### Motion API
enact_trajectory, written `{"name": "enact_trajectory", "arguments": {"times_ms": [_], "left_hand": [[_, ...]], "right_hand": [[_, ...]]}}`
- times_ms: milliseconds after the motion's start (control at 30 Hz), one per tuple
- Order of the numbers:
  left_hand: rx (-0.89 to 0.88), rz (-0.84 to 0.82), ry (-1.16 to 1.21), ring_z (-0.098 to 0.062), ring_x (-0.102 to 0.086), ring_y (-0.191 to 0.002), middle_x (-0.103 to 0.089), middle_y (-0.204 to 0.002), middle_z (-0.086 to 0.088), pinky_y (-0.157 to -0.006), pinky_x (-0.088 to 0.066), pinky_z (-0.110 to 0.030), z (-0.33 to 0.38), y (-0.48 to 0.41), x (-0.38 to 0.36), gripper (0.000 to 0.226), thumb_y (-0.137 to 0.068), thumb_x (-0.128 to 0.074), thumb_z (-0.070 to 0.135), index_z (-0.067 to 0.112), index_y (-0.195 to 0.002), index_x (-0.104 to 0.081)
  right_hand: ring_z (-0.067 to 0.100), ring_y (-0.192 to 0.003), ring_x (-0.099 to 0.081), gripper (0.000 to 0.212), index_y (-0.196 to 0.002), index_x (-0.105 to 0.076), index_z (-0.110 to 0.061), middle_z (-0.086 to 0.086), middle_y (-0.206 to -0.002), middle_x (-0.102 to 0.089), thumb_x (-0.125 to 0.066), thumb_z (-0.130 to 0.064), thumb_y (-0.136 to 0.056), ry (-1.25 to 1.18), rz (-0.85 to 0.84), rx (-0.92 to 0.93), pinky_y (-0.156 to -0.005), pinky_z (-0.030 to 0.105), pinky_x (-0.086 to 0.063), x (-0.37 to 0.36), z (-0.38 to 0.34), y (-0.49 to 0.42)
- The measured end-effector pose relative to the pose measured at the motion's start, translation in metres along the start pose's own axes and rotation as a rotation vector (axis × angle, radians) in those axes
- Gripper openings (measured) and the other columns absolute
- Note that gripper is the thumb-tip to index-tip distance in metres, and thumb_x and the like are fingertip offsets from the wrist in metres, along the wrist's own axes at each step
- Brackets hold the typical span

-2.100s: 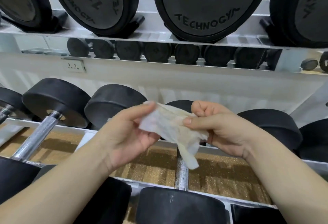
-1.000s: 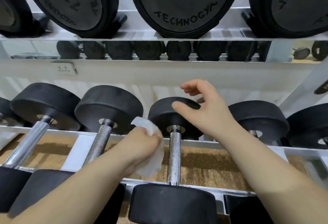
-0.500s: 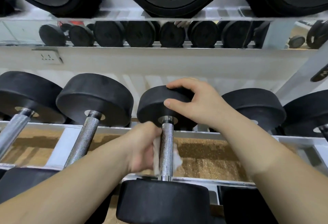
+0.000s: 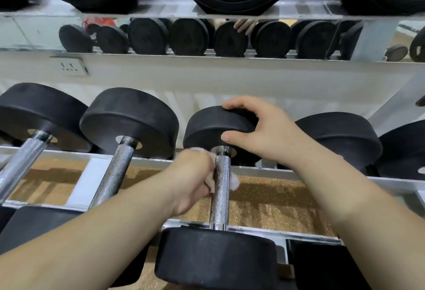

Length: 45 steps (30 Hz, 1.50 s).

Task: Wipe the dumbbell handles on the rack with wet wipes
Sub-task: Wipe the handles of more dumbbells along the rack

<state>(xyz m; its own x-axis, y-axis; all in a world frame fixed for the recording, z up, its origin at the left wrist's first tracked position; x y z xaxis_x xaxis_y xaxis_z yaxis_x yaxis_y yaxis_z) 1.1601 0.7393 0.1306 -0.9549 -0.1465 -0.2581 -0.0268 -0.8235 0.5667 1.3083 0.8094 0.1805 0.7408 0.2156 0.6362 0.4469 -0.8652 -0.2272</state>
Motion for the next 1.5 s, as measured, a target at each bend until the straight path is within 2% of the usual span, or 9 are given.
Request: {"name": "enact_trajectory", "arguments": {"times_ms": [200, 400, 500, 567, 800, 1000, 1067, 1267, 1500], "left_hand": [[0.045, 0.069, -0.464, -0.045, -0.075, -0.091, -0.074, -0.100, -0.032, -0.089, -0.062, -0.049, -0.003, 0.013, 0.031, 0.028, -0.091, -0.037, -0.005, 0.002, -0.091, -0.064], [-0.123, 0.223, -0.592, -0.030, -0.057, -0.063, -0.054, -0.078, -0.015, -0.056, -0.054, -0.038, -0.011, 0.013, 0.011, 0.016, -0.089, -0.043, 0.000, 0.011, -0.079, -0.048], [-0.171, 0.263, -0.379, -0.051, -0.070, -0.088, -0.057, -0.088, -0.019, -0.072, -0.062, -0.050, -0.007, 0.012, -0.006, 0.007, -0.093, -0.044, 0.010, 0.012, -0.092, -0.050], [-0.216, 0.287, -0.441, -0.037, -0.066, -0.087, -0.058, -0.091, -0.018, -0.069, -0.052, -0.033, -0.006, 0.013, -0.014, 0.014, -0.098, -0.045, 0.011, 0.015, -0.086, -0.050], [-0.101, 0.110, -1.031, -0.025, -0.068, -0.081, -0.069, -0.088, -0.009, -0.067, -0.047, -0.026, -0.012, 0.058, 0.004, 0.027, -0.094, -0.045, 0.012, 0.011, -0.113, -0.064], [-0.084, 0.138, -0.605, -0.038, -0.056, -0.065, -0.055, -0.066, -0.023, -0.072, -0.051, -0.041, 0.007, 0.034, -0.008, 0.039, -0.090, -0.062, 0.037, -0.002, -0.097, -0.065], [-0.166, 0.151, -0.667, -0.038, -0.062, -0.072, -0.064, -0.078, -0.018, -0.069, -0.053, -0.035, 0.004, 0.033, -0.015, 0.014, -0.096, -0.053, 0.017, 0.009, -0.090, -0.062], [-0.135, 0.011, -1.053, -0.023, -0.059, -0.077, -0.067, -0.087, -0.002, -0.066, -0.047, -0.028, -0.011, 0.061, -0.004, 0.025, -0.092, -0.042, 0.007, 0.022, -0.086, -0.062], [-0.155, 0.077, -0.564, -0.026, -0.066, -0.084, -0.071, -0.089, -0.009, -0.081, -0.051, -0.036, -0.008, 0.013, -0.001, 0.021, -0.088, -0.064, 0.029, 0.009, -0.093, -0.068]], "right_hand": [[-0.005, -0.115, -0.056, 0.048, -0.128, -0.066, -0.035, -0.020, -0.126, -0.063, -0.084, -0.027, -0.084, -0.004, -0.008, 0.007, -0.088, -0.003, -0.038, 0.002, -0.001, 0.000], [-0.005, -0.117, -0.056, 0.049, -0.130, -0.065, -0.034, -0.021, -0.128, -0.062, -0.084, -0.028, -0.085, -0.001, -0.018, -0.001, -0.091, 0.000, -0.039, 0.003, -0.003, 0.002], [-0.001, -0.121, -0.057, 0.050, -0.131, -0.065, -0.033, -0.020, -0.130, -0.063, -0.084, -0.028, -0.085, -0.013, -0.014, -0.003, -0.102, 0.017, -0.044, 0.001, -0.005, 0.003], [0.000, -0.121, -0.057, 0.049, -0.131, -0.066, -0.033, -0.020, -0.130, -0.063, -0.084, -0.028, -0.085, -0.024, -0.015, -0.005, -0.105, 0.021, -0.045, 0.002, -0.005, 0.003], [-0.001, -0.119, -0.058, 0.047, -0.128, -0.065, -0.033, -0.022, -0.126, -0.062, -0.084, -0.027, -0.085, -0.065, -0.031, -0.011, -0.100, 0.020, -0.045, 0.001, -0.005, 0.002], [-0.002, -0.119, -0.058, 0.046, -0.126, -0.066, -0.033, -0.022, -0.126, -0.064, -0.085, -0.026, -0.085, -0.078, -0.020, -0.009, -0.103, 0.022, -0.047, 0.000, -0.004, 0.002], [-0.003, -0.118, -0.059, 0.046, -0.127, -0.066, -0.034, -0.022, -0.126, -0.064, -0.085, -0.025, -0.085, -0.096, -0.019, -0.021, -0.102, 0.022, -0.048, 0.000, -0.005, 0.003], [-0.005, -0.116, -0.059, 0.043, -0.124, -0.067, -0.035, -0.023, -0.124, -0.064, -0.084, -0.026, -0.086, -0.118, -0.022, -0.034, -0.101, 0.021, -0.048, 0.001, -0.007, 0.003], [-0.011, -0.112, -0.059, 0.038, -0.120, -0.071, -0.037, -0.025, -0.122, -0.067, -0.084, -0.027, -0.086, -0.137, 0.031, -0.081, -0.098, 0.020, -0.047, -0.001, -0.005, 0.005]]}}
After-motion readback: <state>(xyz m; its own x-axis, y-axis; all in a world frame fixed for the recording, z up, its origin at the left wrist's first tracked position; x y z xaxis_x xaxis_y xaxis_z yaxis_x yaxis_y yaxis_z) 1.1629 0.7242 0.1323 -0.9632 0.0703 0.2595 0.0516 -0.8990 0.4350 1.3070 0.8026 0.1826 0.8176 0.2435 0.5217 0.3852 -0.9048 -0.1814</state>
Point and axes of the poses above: each hand's wrist, its own y-axis away from the middle knuckle, its own x-axis out of the back of the hand, z = x × y, the point moved 3 cm from there along -y, towards the middle knuckle
